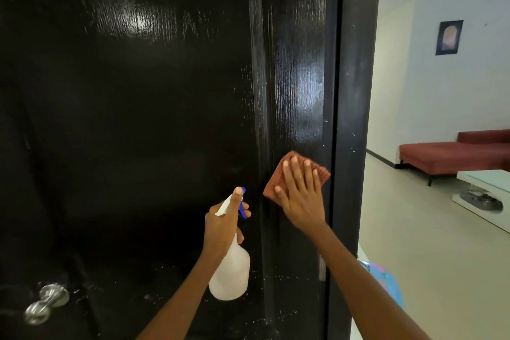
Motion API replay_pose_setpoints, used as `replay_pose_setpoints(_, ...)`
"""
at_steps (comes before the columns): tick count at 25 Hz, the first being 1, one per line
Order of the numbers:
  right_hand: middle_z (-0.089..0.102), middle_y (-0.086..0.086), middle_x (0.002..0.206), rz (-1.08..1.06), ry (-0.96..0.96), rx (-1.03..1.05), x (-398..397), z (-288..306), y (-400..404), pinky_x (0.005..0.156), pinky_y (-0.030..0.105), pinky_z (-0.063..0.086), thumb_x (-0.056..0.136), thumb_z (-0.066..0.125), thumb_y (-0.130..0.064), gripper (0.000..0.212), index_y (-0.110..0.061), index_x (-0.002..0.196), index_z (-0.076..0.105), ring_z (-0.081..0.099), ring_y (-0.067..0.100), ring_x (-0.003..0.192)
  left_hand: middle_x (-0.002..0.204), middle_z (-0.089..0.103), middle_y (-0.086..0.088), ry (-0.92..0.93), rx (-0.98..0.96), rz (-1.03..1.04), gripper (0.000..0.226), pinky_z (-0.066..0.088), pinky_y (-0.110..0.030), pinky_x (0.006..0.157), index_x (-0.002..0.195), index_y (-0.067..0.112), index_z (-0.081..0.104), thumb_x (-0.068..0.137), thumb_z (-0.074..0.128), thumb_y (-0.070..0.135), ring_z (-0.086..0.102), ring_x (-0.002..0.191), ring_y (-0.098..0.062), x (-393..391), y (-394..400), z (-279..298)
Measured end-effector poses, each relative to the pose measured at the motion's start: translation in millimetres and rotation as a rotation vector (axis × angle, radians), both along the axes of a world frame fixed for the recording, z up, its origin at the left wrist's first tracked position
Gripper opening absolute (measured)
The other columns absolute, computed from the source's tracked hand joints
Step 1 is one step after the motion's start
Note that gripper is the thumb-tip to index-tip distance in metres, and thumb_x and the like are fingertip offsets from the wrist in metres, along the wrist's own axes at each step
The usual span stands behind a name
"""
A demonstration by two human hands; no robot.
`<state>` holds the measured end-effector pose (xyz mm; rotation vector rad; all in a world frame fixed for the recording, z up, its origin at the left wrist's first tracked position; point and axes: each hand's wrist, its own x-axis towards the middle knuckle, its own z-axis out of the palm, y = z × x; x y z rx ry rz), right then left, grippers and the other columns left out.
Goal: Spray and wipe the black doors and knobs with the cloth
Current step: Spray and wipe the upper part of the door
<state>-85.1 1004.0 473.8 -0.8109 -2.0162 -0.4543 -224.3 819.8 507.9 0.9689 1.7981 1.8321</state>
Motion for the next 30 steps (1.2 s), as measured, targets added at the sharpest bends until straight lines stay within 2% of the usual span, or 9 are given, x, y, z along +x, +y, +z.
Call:
replay_pose_setpoints(2, 0.0, 0.009, 0.174, -0.005, 0.157, -0.057, -2, 35, 2, 0.129, 0.048, -0.005, 0.107, 0.029, -0.054, 0.076, -0.014, 0.166, 0.003, -0.005, 0.03, 0.16, 0.082, 0.073, -0.009, 0.011, -0.006, 0.003, 0.045, 0.047, -0.023, 0.04, 0.087, 0.009, 0.072, 0.093, 0.057, 0.051, 0.058, 0.043, -0.016, 5, 2, -1)
replay_pose_setpoints(4, -0.003, 0.007, 0.173, 0.011, 0.173, -0.064, 2, 36, 8, 0.129, 0.046, -0.006, 0.107, 0.029, -0.055, 0.077, -0.014, 0.166, 0.001, -0.005, 0.029, 0.16, 0.076, 0.073, -0.008, 0.021, -0.017, 0.017, 0.05, 0.048, -0.023, 0.042, 0.083, 0.009, 0.071, 0.091, 0.056, 0.056, 0.061, 0.049, -0.016, 12, 4, 0)
replay_pose_setpoints(7, -0.003, 0.006, 0.174, 0.048, 0.051, -0.024, 17, -10, 13, 0.129, 0.046, -0.008, 0.108, 0.024, -0.057, 0.075, -0.014, 0.166, 0.002, 0.0, 0.03, 0.16, 0.066, 0.069, -0.006, -0.001, -0.022, 0.005, 0.055, 0.049, -0.026, 0.044, 0.078, 0.009, 0.068, 0.09, 0.055, 0.062, 0.061, 0.049, -0.016, 14, 10, 8)
replay_pose_setpoints(10, -0.001, 0.007, 0.174, 0.048, -0.019, -0.048, 24, -60, 11, 0.129, 0.047, -0.007, 0.109, 0.02, -0.057, 0.072, -0.017, 0.166, 0.002, 0.006, 0.035, 0.159, 0.07, 0.071, -0.006, 0.014, -0.003, 0.0, 0.054, 0.047, -0.023, 0.042, 0.082, 0.011, 0.068, 0.091, 0.053, 0.061, 0.059, 0.045, -0.012, 14, 19, 14)
replay_pose_setpoints(14, -0.001, 0.008, 0.174, 0.033, -0.049, -0.045, 4, -90, -6, 0.128, 0.049, -0.009, 0.11, 0.019, -0.054, 0.069, -0.017, 0.166, 0.004, -0.001, 0.035, 0.159, 0.065, 0.069, -0.006, 0.045, -0.003, -0.004, 0.059, 0.049, -0.025, 0.054, 0.077, 0.009, 0.068, 0.087, 0.051, 0.065, 0.063, 0.051, -0.012, 19, 23, 10)
replay_pose_setpoints(19, 0.0, 0.005, 0.174, 0.046, -0.071, 0.026, -31, -70, -16, 0.128, 0.049, -0.007, 0.111, 0.02, -0.047, 0.062, -0.02, 0.166, 0.01, -0.003, 0.033, 0.16, 0.074, 0.07, -0.006, -0.022, -0.019, 0.099, 0.043, 0.048, -0.014, 0.042, 0.081, 0.013, 0.068, 0.095, 0.053, 0.051, 0.06, 0.046, -0.009, 11, 19, -10)
replay_pose_setpoints(24, 0.014, 0.006, 0.173, 0.003, 0.058, 0.135, -46, 4, -15, 0.129, 0.051, 0.001, 0.112, 0.029, -0.043, 0.059, -0.019, 0.165, 0.023, 0.005, 0.034, 0.16, 0.079, 0.072, -0.008, -0.074, -0.034, 0.116, 0.048, 0.045, -0.022, 0.041, 0.086, 0.009, 0.071, 0.093, 0.055, 0.053, 0.056, 0.043, -0.015, 0, 10, -25)
replay_pose_setpoints(27, 0.012, 0.004, 0.172, -0.009, 0.213, 0.089, -62, 44, -22, 0.129, 0.053, 0.005, 0.112, 0.032, -0.041, 0.058, -0.019, 0.165, 0.024, 0.008, 0.035, 0.159, 0.081, 0.073, -0.009, -0.064, -0.034, 0.136, 0.046, 0.044, -0.021, 0.041, 0.089, 0.008, 0.072, 0.096, 0.054, 0.05, 0.056, 0.046, -0.015, -4, 7, -25)
replay_pose_setpoints(30, 0.008, 0.008, 0.173, 0.044, 0.113, 0.091, -59, 4, -17, 0.128, 0.053, -0.002, 0.11, 0.039, -0.043, 0.065, -0.017, 0.166, 0.018, 0.003, 0.036, 0.159, 0.081, 0.073, -0.009, -0.001, -0.013, 0.138, 0.051, 0.044, -0.017, 0.039, 0.091, 0.005, 0.072, 0.096, 0.05, 0.051, 0.054, 0.041, -0.01, -5, 1, -30)
